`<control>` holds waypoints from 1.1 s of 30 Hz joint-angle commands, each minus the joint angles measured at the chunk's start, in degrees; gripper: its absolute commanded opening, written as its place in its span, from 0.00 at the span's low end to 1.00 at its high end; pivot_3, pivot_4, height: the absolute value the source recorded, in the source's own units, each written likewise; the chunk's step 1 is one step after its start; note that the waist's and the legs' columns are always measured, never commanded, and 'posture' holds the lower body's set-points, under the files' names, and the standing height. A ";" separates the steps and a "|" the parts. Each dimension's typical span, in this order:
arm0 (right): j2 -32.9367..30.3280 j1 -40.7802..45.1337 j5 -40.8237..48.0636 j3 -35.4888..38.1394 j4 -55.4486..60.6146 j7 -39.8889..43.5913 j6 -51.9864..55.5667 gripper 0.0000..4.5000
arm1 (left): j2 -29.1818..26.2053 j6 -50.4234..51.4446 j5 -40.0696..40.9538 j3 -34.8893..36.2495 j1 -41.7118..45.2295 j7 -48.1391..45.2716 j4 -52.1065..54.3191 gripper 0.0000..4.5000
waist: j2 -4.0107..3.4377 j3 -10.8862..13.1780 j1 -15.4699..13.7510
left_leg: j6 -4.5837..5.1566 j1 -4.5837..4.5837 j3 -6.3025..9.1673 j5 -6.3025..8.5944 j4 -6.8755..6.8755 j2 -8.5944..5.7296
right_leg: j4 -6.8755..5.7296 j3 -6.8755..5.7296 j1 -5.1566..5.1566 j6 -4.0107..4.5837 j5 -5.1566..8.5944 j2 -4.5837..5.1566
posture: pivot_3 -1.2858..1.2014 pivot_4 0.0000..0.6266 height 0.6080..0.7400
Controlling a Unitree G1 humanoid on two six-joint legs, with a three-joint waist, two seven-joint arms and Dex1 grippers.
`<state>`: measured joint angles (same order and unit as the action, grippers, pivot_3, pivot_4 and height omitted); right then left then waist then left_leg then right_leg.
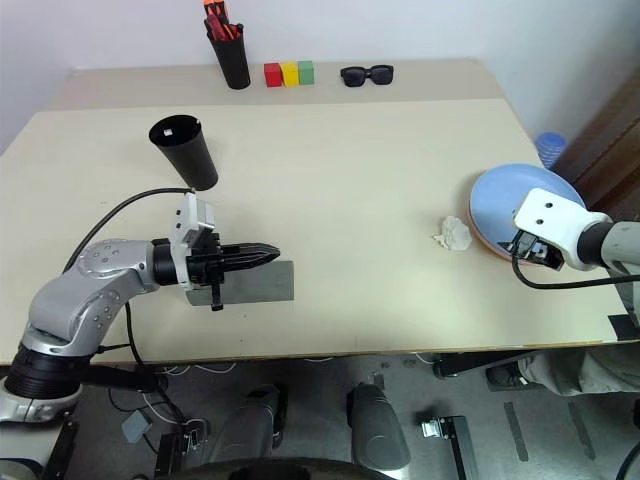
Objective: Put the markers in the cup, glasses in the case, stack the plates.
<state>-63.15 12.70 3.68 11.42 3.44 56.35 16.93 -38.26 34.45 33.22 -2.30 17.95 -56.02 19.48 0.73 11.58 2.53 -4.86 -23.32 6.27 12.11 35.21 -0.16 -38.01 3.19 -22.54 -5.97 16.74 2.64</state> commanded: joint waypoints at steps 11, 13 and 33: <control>6.74 8.67 -10.98 -14.64 -10.51 -7.63 -7.83 0.85 | 1.65 2.75 2.70 -1.58 -0.93 3.14 10.15 0.00 | 0.00 0.00 -0.22 | 0.00 -0.02 0.01 0.00 0.03 -0.04 | 0.01 -0.01 0.01 0.00 0.00 0.03 | 0.52 0.24 1.00; 7.56 9.39 -10.99 -14.78 -11.34 -8.17 -8.24 0.80 | 1.85 3.01 2.67 -2.17 -1.19 3.73 11.17 0.00 | 0.00 0.00 -0.18 | 0.00 -0.02 0.02 0.00 0.01 -0.03 | 0.00 -0.01 0.00 0.00 0.00 0.02 | 0.52 0.24 1.00; 0.21 13.03 -14.11 -9.60 -15.27 -11.99 -2.19 0.14 | 2.35 -2.64 -2.90 -3.46 -6.69 6.08 10.06 0.00 | 0.00 -0.01 -0.43 | 0.01 -0.02 0.02 0.01 0.01 -0.05 | 0.04 -0.01 0.02 0.02 0.01 0.05 | 0.52 0.24 1.00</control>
<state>-62.99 25.42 -9.96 1.22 -10.56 45.05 15.85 -36.12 33.81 30.87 -6.47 11.32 -50.36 28.69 0.73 11.57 2.10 -4.85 -23.34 6.29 12.11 35.21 -0.20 -37.97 3.18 -22.52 -5.94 16.76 2.67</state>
